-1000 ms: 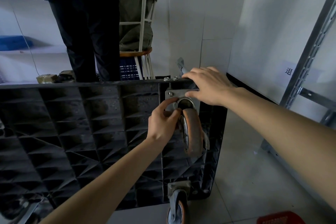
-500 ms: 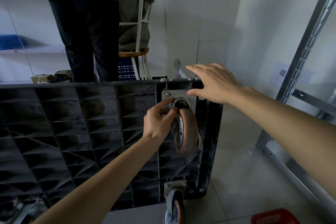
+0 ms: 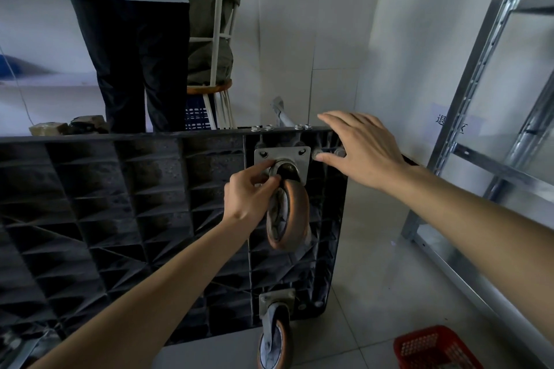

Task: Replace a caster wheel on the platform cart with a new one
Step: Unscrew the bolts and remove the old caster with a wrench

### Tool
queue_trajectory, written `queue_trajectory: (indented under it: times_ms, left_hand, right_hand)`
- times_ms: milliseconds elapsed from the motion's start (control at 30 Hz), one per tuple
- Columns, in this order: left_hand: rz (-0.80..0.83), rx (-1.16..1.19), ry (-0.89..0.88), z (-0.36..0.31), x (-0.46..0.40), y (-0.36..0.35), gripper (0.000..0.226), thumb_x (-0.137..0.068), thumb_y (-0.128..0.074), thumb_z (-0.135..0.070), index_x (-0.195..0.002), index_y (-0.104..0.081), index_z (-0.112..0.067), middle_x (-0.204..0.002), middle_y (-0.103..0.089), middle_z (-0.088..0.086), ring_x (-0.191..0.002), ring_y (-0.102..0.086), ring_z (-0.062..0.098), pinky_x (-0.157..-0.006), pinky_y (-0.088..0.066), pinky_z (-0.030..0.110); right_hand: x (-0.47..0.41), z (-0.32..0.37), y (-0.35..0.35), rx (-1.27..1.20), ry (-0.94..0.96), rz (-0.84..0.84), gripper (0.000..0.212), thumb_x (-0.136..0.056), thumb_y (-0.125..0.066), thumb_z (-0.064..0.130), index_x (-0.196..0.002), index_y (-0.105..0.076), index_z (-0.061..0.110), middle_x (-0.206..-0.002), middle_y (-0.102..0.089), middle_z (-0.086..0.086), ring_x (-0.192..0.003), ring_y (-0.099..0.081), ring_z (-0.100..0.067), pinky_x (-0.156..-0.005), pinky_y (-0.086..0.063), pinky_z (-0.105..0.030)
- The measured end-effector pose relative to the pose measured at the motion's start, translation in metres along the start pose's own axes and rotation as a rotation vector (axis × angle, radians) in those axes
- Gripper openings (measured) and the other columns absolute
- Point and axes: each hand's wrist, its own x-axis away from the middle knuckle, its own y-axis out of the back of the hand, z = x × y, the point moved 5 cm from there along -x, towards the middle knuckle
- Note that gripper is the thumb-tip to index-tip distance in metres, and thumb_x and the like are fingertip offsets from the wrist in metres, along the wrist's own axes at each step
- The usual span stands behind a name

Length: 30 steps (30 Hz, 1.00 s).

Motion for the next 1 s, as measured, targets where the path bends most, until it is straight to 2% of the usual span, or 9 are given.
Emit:
queue_trajectory:
  times_ms: [167,267,400,467,533,700,867,1000]
  left_hand:
    - [-0.065,-0.041,-0.022,-0.008,0.008,0.004,0.034,-0.087,-0.073,-0.030,-0.121,-0.072,-0.034,-0.086,-0.073,-0.013,-0.084,-0.069,0.008,-0.086,-0.058,0.036]
    - [-0.091,-0.039,-0.032,-0.005,0.011,0.003,0.034,-0.087,-0.072,-0.030,-0.121,-0.073,-0.032,-0.084,-0.074,-0.014,-0.076,-0.068,0.008,-0.082,-0.059,0.038]
    - [-0.117,-0.047,-0.045,-0.003,0.014,0.003,0.032,-0.087,-0.072,-0.030,-0.119,-0.074,-0.031,-0.076,-0.073,-0.012,-0.072,-0.068,0.008,-0.077,-0.059,0.040]
    - [-0.116,-0.063,-0.059,-0.004,0.015,0.003,0.032,-0.088,-0.072,-0.030,-0.120,-0.073,-0.030,-0.081,-0.074,-0.013,-0.074,-0.069,0.007,-0.077,-0.060,0.038]
    - [-0.112,-0.074,-0.072,-0.005,0.016,0.004,0.032,-0.088,-0.072,-0.030,-0.121,-0.073,-0.030,-0.086,-0.074,-0.014,-0.074,-0.068,0.004,-0.077,-0.060,0.036]
    - [-0.105,-0.092,-0.087,-0.005,0.018,0.005,0.033,-0.088,-0.073,-0.031,-0.121,-0.073,-0.030,-0.081,-0.074,-0.014,-0.062,-0.062,0.002,-0.068,-0.059,0.031]
    - [-0.102,-0.100,-0.095,-0.007,0.020,0.007,0.033,-0.087,-0.074,-0.030,-0.121,-0.073,-0.029,-0.077,-0.074,-0.012,-0.067,-0.068,0.008,-0.073,-0.060,0.038]
    - [-0.089,-0.123,-0.107,-0.010,0.022,0.009,0.034,-0.087,-0.074,-0.029,-0.121,-0.073,-0.028,-0.082,-0.075,-0.014,-0.068,-0.067,0.005,-0.074,-0.060,0.034]
  right_hand:
    - [0.008,0.007,-0.005,0.011,0.004,-0.024,0.079,-0.089,-0.065,0.057,-0.153,-0.038,0.020,-0.155,-0.043,0.004,-0.138,-0.044,-0.019,-0.115,-0.028,-0.034]
    - [0.010,0.007,-0.005,0.016,0.010,-0.057,0.073,-0.089,-0.068,0.053,-0.149,-0.044,0.020,-0.151,-0.048,0.004,-0.134,-0.048,-0.020,-0.112,-0.031,-0.034]
    - [0.015,0.015,-0.012,0.020,0.099,-0.112,0.051,-0.087,-0.072,0.044,-0.131,-0.061,0.022,-0.130,-0.063,0.005,-0.119,-0.058,-0.019,-0.100,-0.034,-0.031]
    - [0.014,0.019,-0.020,0.012,0.130,-0.141,0.040,-0.086,-0.075,0.040,-0.122,-0.067,0.022,-0.119,-0.067,0.006,-0.113,-0.060,-0.019,-0.096,-0.035,-0.031]
    - [0.010,0.021,-0.025,-0.004,0.132,-0.163,0.032,-0.087,-0.075,0.036,-0.116,-0.071,0.023,-0.112,-0.069,0.007,-0.110,-0.061,-0.019,-0.094,-0.035,-0.031]
    - [-0.003,0.025,-0.027,-0.065,0.102,-0.204,0.007,-0.090,-0.073,0.024,-0.096,-0.075,0.025,-0.093,-0.073,0.009,-0.095,-0.064,-0.020,-0.086,-0.030,-0.030]
    - [-0.004,0.025,-0.026,-0.088,0.104,-0.170,0.004,-0.090,-0.072,0.023,-0.093,-0.075,0.025,-0.092,-0.073,0.010,-0.093,-0.065,-0.017,-0.087,-0.029,-0.028]
    - [0.000,0.025,-0.027,-0.098,0.106,-0.145,0.006,-0.091,-0.072,0.022,-0.095,-0.075,0.025,-0.095,-0.074,0.011,-0.095,-0.065,-0.017,-0.088,-0.029,-0.027]
